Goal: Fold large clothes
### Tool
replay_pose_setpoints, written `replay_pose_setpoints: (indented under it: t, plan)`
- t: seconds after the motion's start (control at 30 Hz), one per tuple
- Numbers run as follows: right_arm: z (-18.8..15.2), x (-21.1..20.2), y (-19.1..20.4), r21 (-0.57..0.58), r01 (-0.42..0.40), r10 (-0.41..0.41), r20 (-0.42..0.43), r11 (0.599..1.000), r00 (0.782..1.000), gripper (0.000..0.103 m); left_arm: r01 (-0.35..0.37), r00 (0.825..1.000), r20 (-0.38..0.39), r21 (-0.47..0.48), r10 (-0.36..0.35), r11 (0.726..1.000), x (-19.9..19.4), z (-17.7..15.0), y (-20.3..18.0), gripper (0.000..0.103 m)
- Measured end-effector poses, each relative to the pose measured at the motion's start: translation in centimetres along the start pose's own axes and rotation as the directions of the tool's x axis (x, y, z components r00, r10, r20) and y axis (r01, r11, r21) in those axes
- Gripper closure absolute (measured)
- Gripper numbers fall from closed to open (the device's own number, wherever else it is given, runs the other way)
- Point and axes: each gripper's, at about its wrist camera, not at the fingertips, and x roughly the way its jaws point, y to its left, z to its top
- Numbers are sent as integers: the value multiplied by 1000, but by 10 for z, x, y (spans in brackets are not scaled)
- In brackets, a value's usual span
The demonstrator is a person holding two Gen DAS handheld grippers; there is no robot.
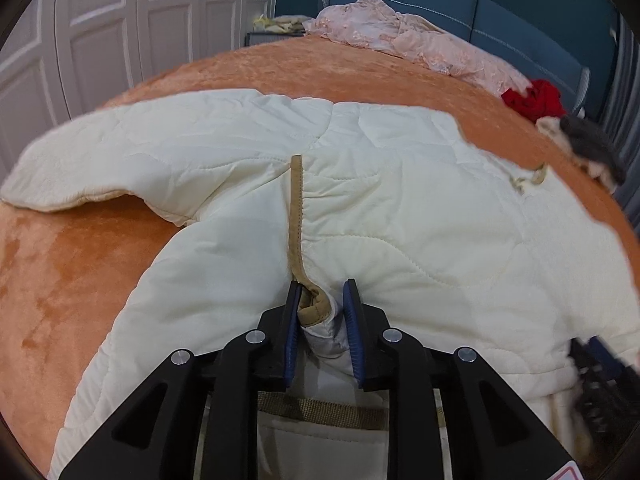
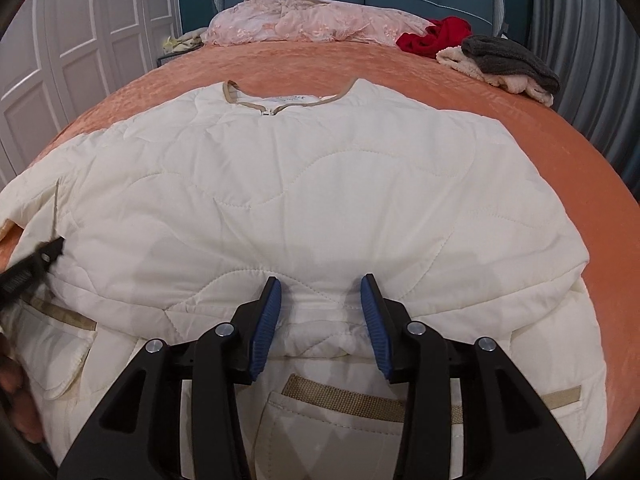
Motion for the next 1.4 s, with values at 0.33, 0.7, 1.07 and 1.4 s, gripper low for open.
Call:
replay_pose_setpoints:
  t: [0.33,0.7,1.07,1.4]
  plan:
    - [1,-4,0,-2,34,-34,6,999,999,54,-4,998,51,-434,29,901,-74,61,222,37]
    - [1,-7,1,1,94,-94,10,996,996,39,-150,983,-23,-687,185,711,-32,88,392,67]
    - [-30,-77,-19,187,82,-105,115,979,988,32,49,968,251,-170,-5,984,-135,171,191,100]
    - [-46,-116,-69,278,0,-38,131,961,991,27,333,927,123,162,-354,929,-162,87,-80,79]
